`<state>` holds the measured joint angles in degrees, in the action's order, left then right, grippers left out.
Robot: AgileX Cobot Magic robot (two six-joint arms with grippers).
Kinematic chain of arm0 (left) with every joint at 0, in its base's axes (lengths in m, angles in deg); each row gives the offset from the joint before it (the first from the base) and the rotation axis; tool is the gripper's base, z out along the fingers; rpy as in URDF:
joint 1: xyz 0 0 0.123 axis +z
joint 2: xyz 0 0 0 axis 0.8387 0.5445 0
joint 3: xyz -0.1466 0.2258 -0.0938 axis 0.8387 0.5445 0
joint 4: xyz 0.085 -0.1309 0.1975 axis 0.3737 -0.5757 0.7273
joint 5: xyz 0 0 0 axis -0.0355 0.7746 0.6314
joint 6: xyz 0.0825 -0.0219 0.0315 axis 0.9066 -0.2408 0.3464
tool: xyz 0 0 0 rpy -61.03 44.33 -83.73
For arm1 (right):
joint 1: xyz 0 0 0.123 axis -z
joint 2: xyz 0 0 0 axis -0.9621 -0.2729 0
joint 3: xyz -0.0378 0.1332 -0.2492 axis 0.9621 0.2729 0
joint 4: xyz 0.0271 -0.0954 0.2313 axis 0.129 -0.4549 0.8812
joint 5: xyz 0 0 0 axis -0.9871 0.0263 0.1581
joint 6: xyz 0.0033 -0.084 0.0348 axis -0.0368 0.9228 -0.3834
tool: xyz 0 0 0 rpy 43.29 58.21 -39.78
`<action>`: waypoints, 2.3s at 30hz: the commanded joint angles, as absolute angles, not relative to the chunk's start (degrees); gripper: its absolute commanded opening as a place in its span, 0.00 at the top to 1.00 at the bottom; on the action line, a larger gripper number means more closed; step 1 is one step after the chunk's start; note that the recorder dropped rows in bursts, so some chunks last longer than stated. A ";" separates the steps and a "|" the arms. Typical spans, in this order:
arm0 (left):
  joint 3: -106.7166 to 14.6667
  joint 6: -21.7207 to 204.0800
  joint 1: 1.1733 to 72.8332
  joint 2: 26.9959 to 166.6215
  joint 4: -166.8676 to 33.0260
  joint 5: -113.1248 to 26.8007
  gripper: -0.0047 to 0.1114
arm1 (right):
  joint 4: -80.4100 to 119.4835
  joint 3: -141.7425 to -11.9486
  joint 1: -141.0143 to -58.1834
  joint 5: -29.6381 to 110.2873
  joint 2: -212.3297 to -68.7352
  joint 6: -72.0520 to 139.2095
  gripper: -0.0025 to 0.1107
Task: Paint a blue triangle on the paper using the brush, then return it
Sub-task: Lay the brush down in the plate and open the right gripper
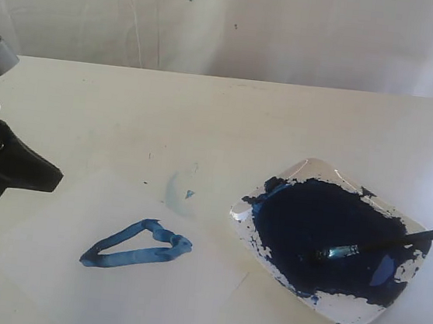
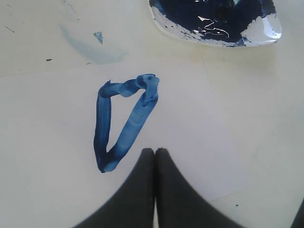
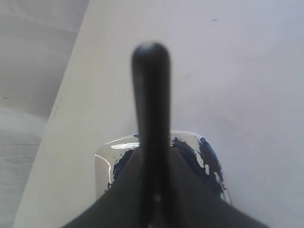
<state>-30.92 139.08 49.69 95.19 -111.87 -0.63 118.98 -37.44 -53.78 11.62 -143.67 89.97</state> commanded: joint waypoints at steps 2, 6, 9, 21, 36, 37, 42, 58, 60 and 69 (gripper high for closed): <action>-31.08 139.38 49.57 94.60 -113.11 0.42 0.96 | 119.48 -37.18 -53.47 14.08 -143.65 88.79 0.98; -31.08 139.38 49.57 94.60 -113.11 0.42 0.96 | 119.48 -37.18 -53.47 15.83 -143.65 88.79 0.98; -31.08 139.38 49.57 94.60 -113.11 0.42 0.96 | 119.48 -37.18 -53.47 16.70 -143.65 88.79 0.98; -31.08 139.38 49.57 94.60 -113.23 0.31 0.96 | 119.48 -37.91 -53.60 13.81 -149.06 86.39 0.98; -31.08 139.61 49.57 96.20 -113.39 -0.03 0.96 | 119.48 -42.62 -53.60 13.06 -156.15 82.46 0.98; -31.08 139.61 49.57 96.33 -113.49 -0.03 0.96 | 119.48 -42.95 -53.60 13.06 -156.29 82.35 0.98; -31.08 139.61 49.57 96.60 -113.47 -0.03 0.96 | 119.48 -44.86 -53.60 11.07 -158.62 81.90 0.98; -31.08 139.61 49.57 96.58 -113.47 -0.17 0.96 | 119.48 -46.80 -53.60 10.71 -167.08 83.81 0.98; -31.08 139.61 49.57 96.58 -113.47 -0.17 0.96 | 119.48 -46.80 -53.60 10.87 -167.38 83.81 0.98; -31.08 139.61 49.57 96.58 -113.47 -0.17 0.96 | 119.48 -46.80 -53.60 11.29 -168.20 84.04 0.98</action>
<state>-30.92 139.44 49.69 96.64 -112.34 -0.98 120.28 -46.71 -53.78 10.33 -167.87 82.27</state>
